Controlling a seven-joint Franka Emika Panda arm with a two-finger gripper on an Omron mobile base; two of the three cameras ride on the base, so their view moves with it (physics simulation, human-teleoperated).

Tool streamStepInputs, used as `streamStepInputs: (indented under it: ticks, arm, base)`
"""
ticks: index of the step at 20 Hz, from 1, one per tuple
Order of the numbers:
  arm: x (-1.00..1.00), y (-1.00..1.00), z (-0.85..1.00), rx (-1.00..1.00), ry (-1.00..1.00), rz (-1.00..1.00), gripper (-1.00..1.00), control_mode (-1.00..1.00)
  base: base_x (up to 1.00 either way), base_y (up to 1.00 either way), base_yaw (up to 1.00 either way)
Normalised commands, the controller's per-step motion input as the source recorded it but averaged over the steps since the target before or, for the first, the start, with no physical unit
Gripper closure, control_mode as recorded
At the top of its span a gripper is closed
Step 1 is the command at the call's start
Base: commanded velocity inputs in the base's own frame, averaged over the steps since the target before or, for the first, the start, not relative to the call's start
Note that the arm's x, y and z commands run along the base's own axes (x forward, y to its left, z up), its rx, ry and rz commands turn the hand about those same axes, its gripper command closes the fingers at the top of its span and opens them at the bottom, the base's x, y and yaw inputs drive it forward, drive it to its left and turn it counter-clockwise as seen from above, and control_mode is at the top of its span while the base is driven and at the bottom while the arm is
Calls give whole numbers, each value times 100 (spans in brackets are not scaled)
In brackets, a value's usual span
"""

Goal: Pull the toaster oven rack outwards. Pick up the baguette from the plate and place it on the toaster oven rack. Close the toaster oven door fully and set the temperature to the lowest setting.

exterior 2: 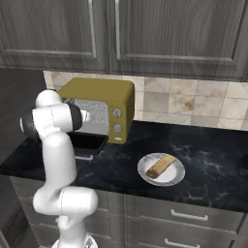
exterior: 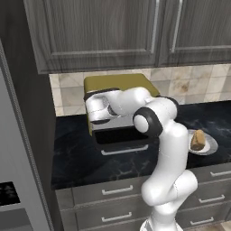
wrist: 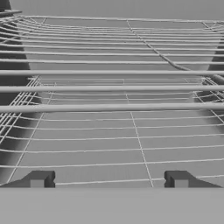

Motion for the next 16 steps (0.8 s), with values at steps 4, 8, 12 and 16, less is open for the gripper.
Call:
streamStepInputs:
  ticks: [4, 8, 12, 16]
  arm:
    - [-47, 0, -89, 0, 49, -11, -100, -100]
    - [-97, -4, -81, 3, 54, -5, -100, -100]
    - [-100, -1, -82, 4, 54, -1, -100, -100]
    - [-100, 0, -85, 2, 49, 0, -100, -100]
  base:
    - [0, 0, 0]
    - [0, 0, 0]
    - [0, 0, 0]
    - [0, 0, 0]
